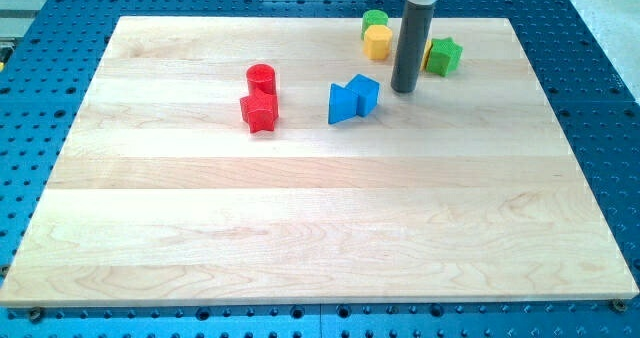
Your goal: Move the cube to the right of the red blocks
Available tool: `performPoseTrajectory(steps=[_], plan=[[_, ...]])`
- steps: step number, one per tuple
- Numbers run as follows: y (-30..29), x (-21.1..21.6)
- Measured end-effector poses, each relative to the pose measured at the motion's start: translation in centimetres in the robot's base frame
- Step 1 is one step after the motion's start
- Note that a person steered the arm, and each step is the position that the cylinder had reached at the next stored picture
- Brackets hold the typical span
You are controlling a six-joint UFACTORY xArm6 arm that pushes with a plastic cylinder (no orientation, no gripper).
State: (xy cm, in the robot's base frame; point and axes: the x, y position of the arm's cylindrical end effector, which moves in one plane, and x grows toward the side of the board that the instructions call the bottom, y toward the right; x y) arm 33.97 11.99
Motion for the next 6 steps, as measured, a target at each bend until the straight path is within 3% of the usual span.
performPoseTrajectory(steps=[2,6], plan=[[-1.0,2.3],[-6.3,0.7]])
